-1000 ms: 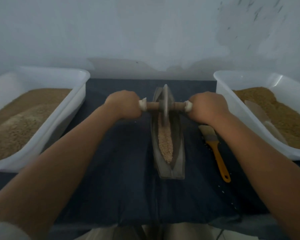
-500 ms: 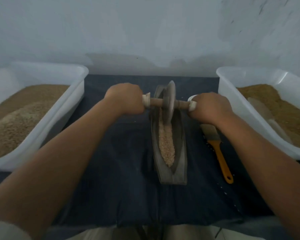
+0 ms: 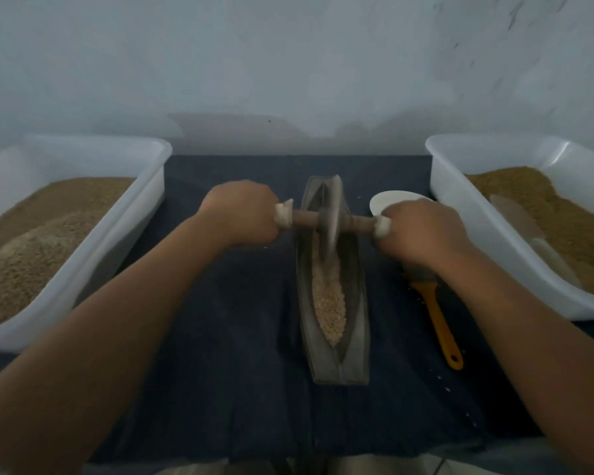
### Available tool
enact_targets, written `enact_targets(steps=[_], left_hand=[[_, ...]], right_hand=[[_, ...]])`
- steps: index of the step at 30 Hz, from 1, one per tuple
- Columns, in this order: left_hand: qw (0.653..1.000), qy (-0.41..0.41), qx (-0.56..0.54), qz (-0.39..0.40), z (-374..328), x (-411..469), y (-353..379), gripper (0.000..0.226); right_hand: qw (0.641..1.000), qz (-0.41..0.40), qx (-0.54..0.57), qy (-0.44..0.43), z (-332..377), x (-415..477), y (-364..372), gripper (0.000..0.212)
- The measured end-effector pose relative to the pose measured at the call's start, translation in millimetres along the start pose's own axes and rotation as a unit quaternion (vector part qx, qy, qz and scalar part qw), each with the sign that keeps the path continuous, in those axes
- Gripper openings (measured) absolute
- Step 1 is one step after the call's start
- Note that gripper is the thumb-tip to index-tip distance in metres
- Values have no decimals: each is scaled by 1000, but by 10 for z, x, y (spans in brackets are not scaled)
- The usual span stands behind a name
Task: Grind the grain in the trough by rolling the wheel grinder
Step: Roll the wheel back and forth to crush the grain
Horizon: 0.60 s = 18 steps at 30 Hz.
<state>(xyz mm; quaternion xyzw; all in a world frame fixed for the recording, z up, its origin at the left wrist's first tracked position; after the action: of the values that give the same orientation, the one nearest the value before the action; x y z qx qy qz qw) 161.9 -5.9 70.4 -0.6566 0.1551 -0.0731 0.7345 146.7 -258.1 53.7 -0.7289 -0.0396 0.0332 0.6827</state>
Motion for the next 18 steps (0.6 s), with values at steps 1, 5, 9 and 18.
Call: enact_targets(steps=[1, 5, 9, 18], left_hand=[[1000, -20, -2, -9, 56, 111, -42, 33], [999, -12, -25, 21, 46, 116, 29, 28], [994, 63, -51, 77, -39, -513, 413, 20], [999, -28, -41, -17, 141, 34, 181, 27]], right_hand=[[1000, -2, 1, 7, 13, 145, -52, 35], [999, 35, -7, -10, 46, 217, -61, 32], [996, 52, 16, -77, 88, -471, -13, 35], [998, 19, -41, -45, 124, 177, -197, 29]])
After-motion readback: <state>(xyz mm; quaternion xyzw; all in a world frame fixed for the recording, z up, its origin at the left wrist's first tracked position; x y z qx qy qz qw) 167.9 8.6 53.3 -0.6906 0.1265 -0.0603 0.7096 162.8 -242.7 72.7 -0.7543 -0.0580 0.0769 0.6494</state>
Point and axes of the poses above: each hand's wrist, its own x-axis towards the middle knuckle, its own y-axis out of the palm, z = x × y, the point moved 9 cm from there along x, towards the middle knuckle, and after that the axes turned 10 degrees about z, right-handed, at the moved point
